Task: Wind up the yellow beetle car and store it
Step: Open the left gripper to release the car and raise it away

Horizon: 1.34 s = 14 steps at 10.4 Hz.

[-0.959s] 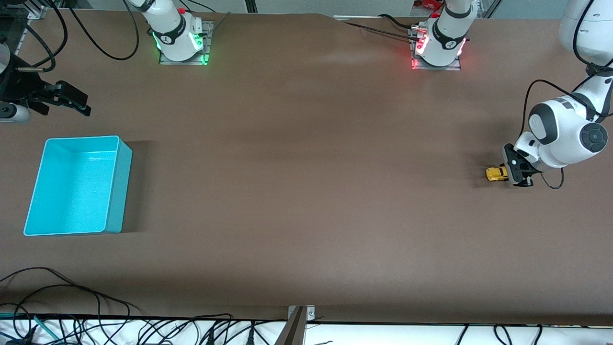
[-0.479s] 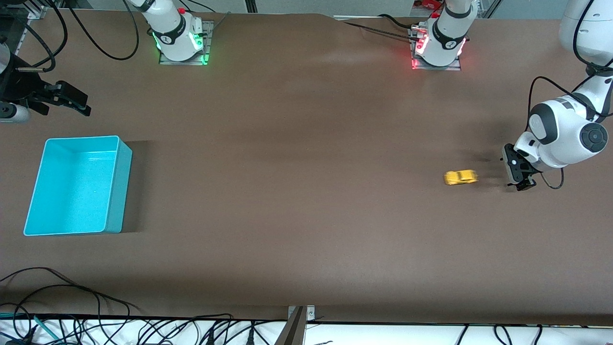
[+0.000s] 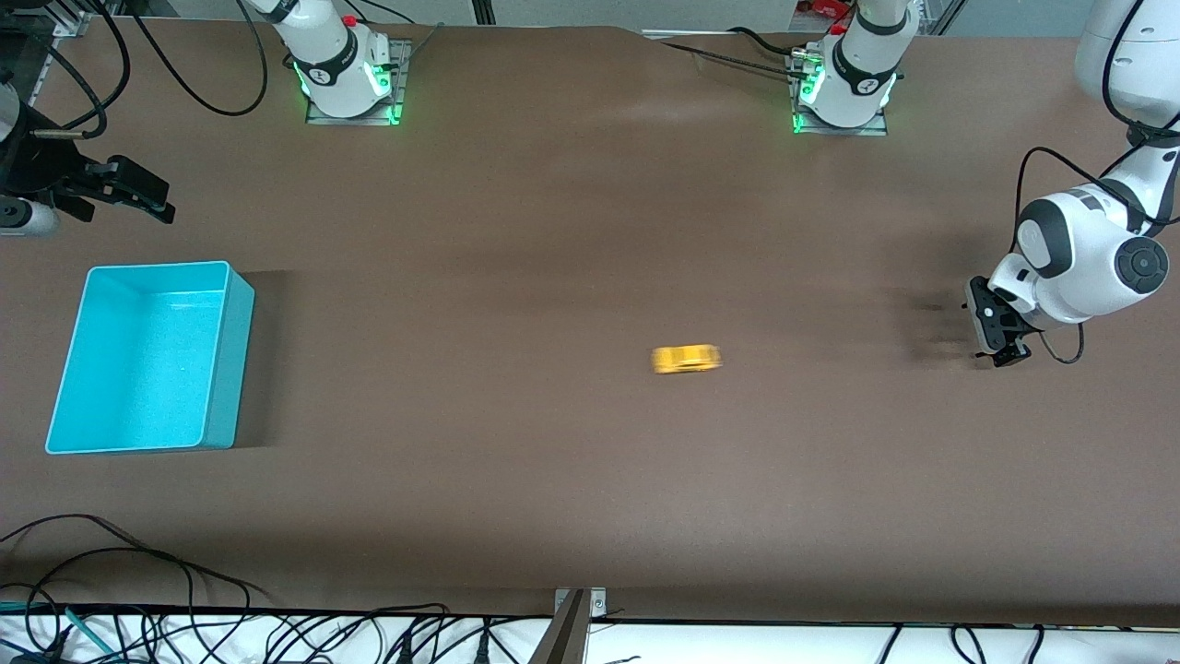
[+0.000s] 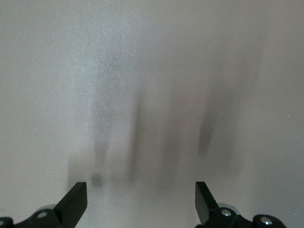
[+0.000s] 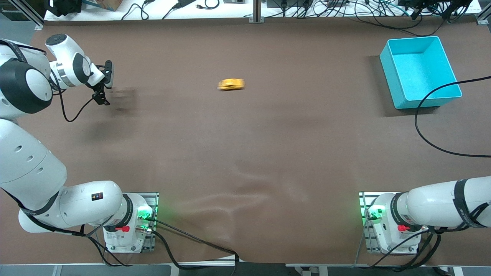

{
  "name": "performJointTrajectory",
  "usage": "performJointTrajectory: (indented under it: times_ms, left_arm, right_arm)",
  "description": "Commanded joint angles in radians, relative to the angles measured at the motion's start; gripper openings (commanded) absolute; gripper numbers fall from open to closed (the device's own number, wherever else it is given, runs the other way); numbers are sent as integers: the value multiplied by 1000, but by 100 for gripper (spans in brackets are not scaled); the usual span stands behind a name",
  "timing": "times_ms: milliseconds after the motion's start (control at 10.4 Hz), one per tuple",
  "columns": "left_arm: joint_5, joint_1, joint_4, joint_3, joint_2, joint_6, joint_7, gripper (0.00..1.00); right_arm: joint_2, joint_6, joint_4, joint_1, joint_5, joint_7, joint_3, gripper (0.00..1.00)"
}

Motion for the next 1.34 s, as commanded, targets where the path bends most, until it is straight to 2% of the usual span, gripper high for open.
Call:
performJointTrajectory:
  times_ms: [0, 384, 863, 1055, 1247]
  left_arm:
    - [-74, -3, 130, -18, 55, -127, 37, 100]
    - [-80, -3, 147, -21, 38, -128, 37, 100]
    - [-80, -15, 136, -26, -75, -128, 23, 100]
    - [-80, -21, 78, -26, -123, -126, 20, 100]
    - [-81, -64, 75, -26, -173, -114, 20, 100]
  right_arm:
    - [-8, -2, 1, -1, 3, 4, 1, 100]
    - [-8, -2, 0, -3, 5, 1, 1, 100]
    - [-8, -4, 1, -1, 5, 4, 1, 100]
    - [-8, -5, 0, -3, 5, 4, -1, 100]
    - [-8, -5, 0, -3, 5, 6, -1, 100]
